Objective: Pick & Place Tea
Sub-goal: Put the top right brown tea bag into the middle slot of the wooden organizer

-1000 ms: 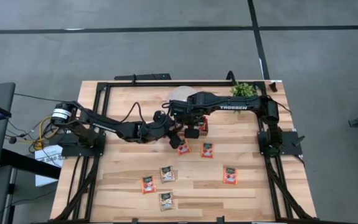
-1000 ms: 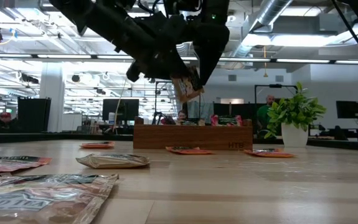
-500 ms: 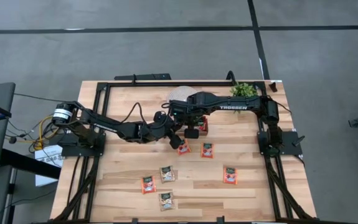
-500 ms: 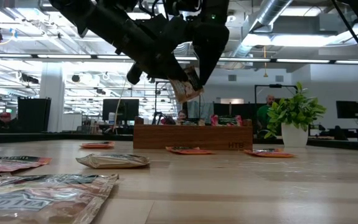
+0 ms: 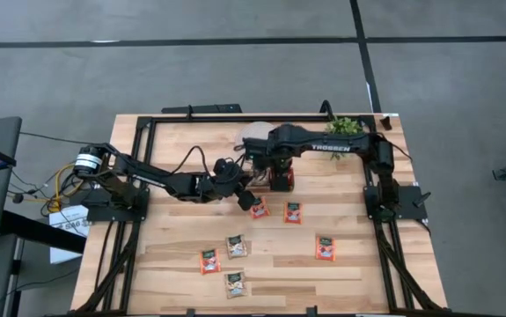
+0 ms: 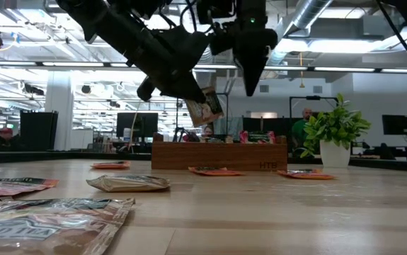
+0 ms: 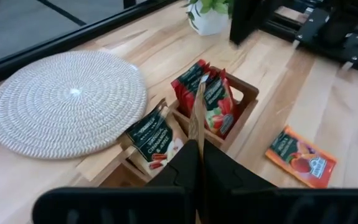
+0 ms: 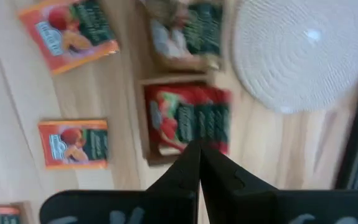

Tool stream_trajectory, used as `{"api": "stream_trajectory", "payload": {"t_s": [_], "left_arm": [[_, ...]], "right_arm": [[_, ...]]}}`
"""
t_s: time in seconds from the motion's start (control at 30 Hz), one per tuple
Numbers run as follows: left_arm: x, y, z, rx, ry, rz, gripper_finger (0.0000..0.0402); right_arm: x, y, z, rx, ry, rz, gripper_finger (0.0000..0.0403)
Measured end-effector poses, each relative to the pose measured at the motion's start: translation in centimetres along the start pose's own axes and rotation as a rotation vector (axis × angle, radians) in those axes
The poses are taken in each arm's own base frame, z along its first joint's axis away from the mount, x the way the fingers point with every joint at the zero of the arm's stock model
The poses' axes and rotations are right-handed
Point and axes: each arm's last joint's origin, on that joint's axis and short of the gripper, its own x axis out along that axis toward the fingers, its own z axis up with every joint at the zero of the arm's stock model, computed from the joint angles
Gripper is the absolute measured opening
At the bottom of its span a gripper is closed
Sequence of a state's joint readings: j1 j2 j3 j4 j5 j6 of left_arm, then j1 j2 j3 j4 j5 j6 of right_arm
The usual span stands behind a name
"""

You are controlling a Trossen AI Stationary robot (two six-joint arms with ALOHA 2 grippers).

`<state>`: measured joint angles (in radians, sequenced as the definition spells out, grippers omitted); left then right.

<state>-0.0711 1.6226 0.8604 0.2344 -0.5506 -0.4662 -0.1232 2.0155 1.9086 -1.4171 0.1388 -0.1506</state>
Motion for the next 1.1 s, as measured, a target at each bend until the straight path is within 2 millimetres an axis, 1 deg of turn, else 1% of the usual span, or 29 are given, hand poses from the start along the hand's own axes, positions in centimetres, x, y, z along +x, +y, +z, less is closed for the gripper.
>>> {"api": "stream_trajectory", "payload": {"t_s": [0.1,0.2,0.27,0.33,0.43,0.57,0.63,0.77,0.83,0.9,0.97,1.1], "left_arm": [[0.0,0.0,0.1,-0.01,-0.006,-0.002,0.0],[0.0,0.0,0.1,-0.032,-0.008,-0.001,0.0],[0.0,-0.1,0.1,-0.048,-0.013,-0.002,0.0],[0.0,-0.1,0.3,-0.057,-0.027,-0.004,0.0],[0.0,-0.2,0.6,-0.039,-0.065,-0.001,0.0],[-0.5,-0.6,1.7,-0.017,-0.139,-0.05,0.0],[-1.2,-0.7,2.8,-0.005,-0.19,-0.093,0.0],[-2.6,-0.6,4.5,0.017,-0.267,-0.126,0.0],[-3.1,-0.6,5.4,0.013,-0.309,-0.187,0.0],[-3.3,-0.7,5.9,0.001,-0.342,-0.241,0.0],[-3.2,-0.7,6.0,0.001,-0.346,-0.258,0.0],[-3.0,-0.5,6.1,-0.01,-0.337,-0.272,0.0]], "right_arm": [[-0.9,-1.1,-0.3,0.083,-0.005,-0.029,0.0],[-1.9,-2.1,-0.5,0.08,-0.058,-0.037,0.0],[-3.8,-2.7,-0.9,0.061,-0.169,-0.05,0.0],[-5.7,-3.2,-1.7,0.035,-0.258,-0.045,0.0],[-7.7,-4.2,-2.9,0.002,-0.383,0.023,0.0],[-10.1,-6.0,-5.4,-0.01,-0.522,0.23,0.0],[-10.3,-6.9,-6.4,0.006,-0.551,0.341,0.0],[-10.1,-8.3,-8.0,0.005,-0.609,0.527,0.0],[-9.8,-8.8,-8.6,-0.005,-0.649,0.608,0.0],[-9.3,-9.2,-8.8,-0.005,-0.67,0.662,0.0],[-8.7,-9.4,-8.6,-0.014,-0.691,0.687,0.0003],[-7.8,-9.4,-8.1,-0.033,-0.716,0.696,0.0022]]}}
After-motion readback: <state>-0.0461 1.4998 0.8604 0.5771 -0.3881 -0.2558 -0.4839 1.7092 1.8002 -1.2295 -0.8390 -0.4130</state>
